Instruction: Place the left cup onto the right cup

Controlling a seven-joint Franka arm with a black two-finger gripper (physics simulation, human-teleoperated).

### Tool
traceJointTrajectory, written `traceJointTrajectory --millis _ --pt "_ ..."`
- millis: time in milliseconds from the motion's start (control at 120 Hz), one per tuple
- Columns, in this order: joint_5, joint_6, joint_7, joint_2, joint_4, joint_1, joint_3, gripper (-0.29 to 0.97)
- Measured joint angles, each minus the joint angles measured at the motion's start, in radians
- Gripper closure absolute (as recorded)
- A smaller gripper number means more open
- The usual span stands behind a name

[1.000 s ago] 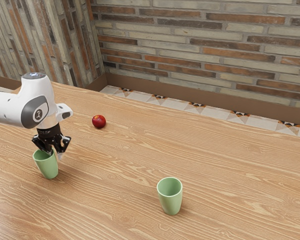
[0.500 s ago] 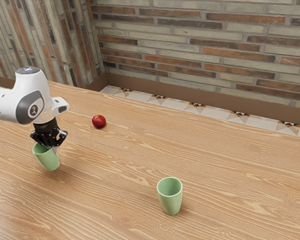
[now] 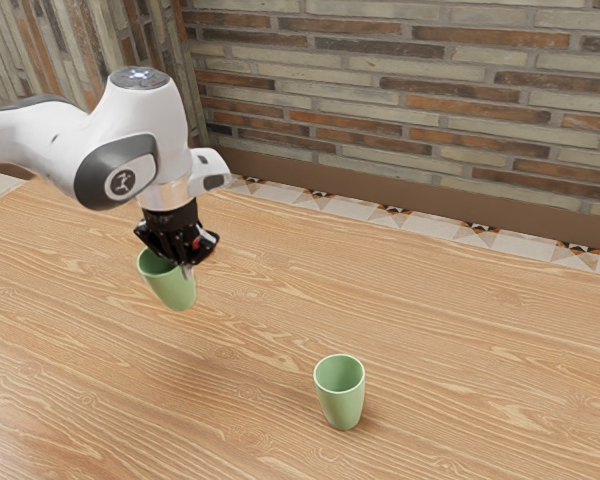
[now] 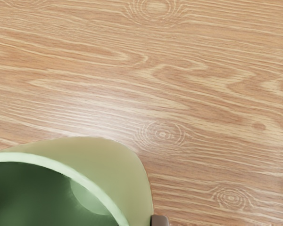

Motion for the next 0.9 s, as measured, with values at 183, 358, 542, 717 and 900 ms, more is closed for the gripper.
traceJointTrajectory --millis 183,358,542,717,900 --pt "-0.059 -0.093 -0.128 -0.035 0.050 0.001 -0.128 0.79" --pt "-0.107 -0.183 -0.260 0.001 0.150 -0.004 -0.214 0.79" --pt "-0.102 -0.251 -0.378 0.146 0.285 -0.032 -0.254 0.79" --pt "-0.041 -0.280 -0.461 0.257 0.379 -0.078 -0.258 0.79" --pt "-0.014 -0.287 -0.525 0.361 0.465 -0.117 -0.257 0.79"
